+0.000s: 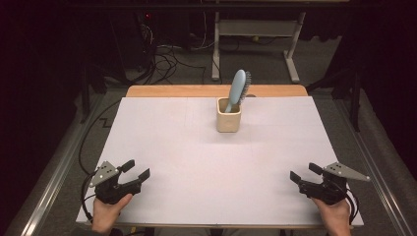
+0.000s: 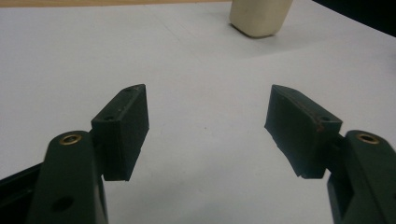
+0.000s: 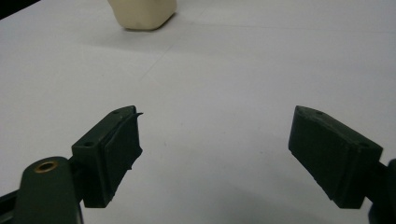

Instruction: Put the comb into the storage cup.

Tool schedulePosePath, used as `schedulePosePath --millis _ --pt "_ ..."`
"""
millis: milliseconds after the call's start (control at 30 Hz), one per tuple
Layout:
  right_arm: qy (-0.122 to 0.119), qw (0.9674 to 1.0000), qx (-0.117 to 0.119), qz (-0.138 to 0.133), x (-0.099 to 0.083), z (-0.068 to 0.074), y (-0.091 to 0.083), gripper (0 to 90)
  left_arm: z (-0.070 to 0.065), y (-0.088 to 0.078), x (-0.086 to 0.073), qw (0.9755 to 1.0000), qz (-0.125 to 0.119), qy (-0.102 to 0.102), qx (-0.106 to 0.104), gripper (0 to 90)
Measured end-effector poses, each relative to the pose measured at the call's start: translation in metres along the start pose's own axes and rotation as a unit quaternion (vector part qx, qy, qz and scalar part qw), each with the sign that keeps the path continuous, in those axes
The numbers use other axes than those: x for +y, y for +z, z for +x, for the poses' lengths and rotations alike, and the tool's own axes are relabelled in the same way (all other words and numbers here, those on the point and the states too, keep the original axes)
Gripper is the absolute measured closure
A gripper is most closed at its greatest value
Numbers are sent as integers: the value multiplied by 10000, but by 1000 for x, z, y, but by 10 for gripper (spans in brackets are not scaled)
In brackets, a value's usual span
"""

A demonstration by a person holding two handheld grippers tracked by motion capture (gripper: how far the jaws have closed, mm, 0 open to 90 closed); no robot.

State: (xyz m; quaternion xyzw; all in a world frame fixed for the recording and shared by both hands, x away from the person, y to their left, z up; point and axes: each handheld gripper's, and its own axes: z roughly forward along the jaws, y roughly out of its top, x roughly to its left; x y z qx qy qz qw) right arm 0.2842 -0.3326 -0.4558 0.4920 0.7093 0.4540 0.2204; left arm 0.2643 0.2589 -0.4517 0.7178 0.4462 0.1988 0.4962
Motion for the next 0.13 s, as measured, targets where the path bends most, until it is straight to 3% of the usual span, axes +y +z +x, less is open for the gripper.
schedulePosePath --millis 133 --pt "-18 10000 7 -1 0 1 0 173 -1 0 0 10000 11 17 4 311"
